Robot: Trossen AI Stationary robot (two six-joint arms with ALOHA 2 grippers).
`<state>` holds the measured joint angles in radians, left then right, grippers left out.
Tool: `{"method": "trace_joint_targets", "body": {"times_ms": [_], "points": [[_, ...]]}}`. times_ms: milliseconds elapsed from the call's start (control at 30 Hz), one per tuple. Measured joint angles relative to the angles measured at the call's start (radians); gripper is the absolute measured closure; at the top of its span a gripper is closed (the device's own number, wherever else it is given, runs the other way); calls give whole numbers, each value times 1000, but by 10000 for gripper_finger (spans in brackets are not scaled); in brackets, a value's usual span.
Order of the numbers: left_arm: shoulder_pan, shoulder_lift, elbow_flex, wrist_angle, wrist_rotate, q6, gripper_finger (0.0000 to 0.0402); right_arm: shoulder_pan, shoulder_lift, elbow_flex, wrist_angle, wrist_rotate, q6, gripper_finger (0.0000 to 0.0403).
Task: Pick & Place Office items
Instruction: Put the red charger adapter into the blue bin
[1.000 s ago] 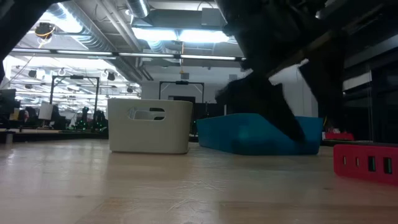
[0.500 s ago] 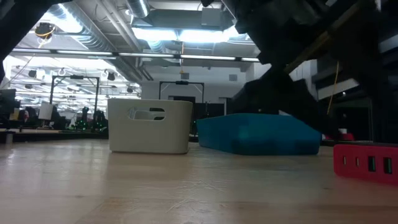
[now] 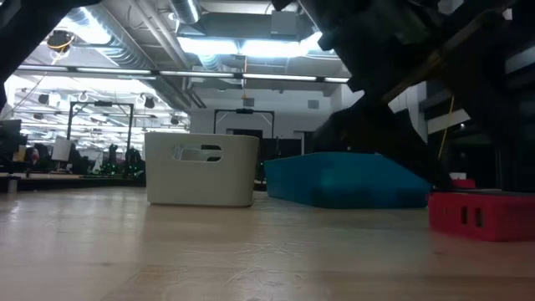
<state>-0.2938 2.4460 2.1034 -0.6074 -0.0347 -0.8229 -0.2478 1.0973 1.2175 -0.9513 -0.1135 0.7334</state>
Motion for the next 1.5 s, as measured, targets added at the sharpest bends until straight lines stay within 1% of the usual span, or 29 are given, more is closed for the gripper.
{"method": "trace_joint_targets", "body": {"times_ms": [167, 233, 367, 433, 733, 867, 1000, 1100, 1200, 1267, 1333, 1400, 1500], "points": [[1, 1, 16, -15, -26, 25, 160, 0, 0, 0, 0, -3, 0, 108], [5, 0, -2, -31, -12, 36, 155, 0, 0, 0, 0, -6, -1, 108], [16, -12, -73, -12, 45, 40, 154, 0, 0, 0, 0, -7, -8, 108], [17, -15, -92, -29, 63, 40, 155, 0, 0, 0, 0, -7, -9, 108], [15, -5, -96, -131, 71, 53, 158, 0, 0, 0, -7, -11, -23, 108], [5, -24, -100, -156, 48, 34, 158, 0, 0, 0, -6, -12, -28, 108], [-1, -55, -109, -197, -18, 13, 157, 0, 0, 0, -5, -27, -37, 108], [1, -94, -107, -157, -75, 122, 158, 0, 0, 0, 0, -29, -43, 108], [-1, -133, -101, -120, -127, 300, 154, 0, 0, 0, 9, -30, -45, 108], [-5, -148, -98, -121, -138, 424, 150, 0, 0, 0, 12, -33, -45, 108], [-8, -155, -72, -133, -134, 575, 147, 0, 0, 0, 17, -34, -45, 108], [-6, -161, -44, -164, -117, 760, 145, 0, 0, 0, 33, -34, -45, 108], [-4, -162, -39, -211, -107, 1022, 143, 0, 0, 0, 72, -37, -54, 108]]}}
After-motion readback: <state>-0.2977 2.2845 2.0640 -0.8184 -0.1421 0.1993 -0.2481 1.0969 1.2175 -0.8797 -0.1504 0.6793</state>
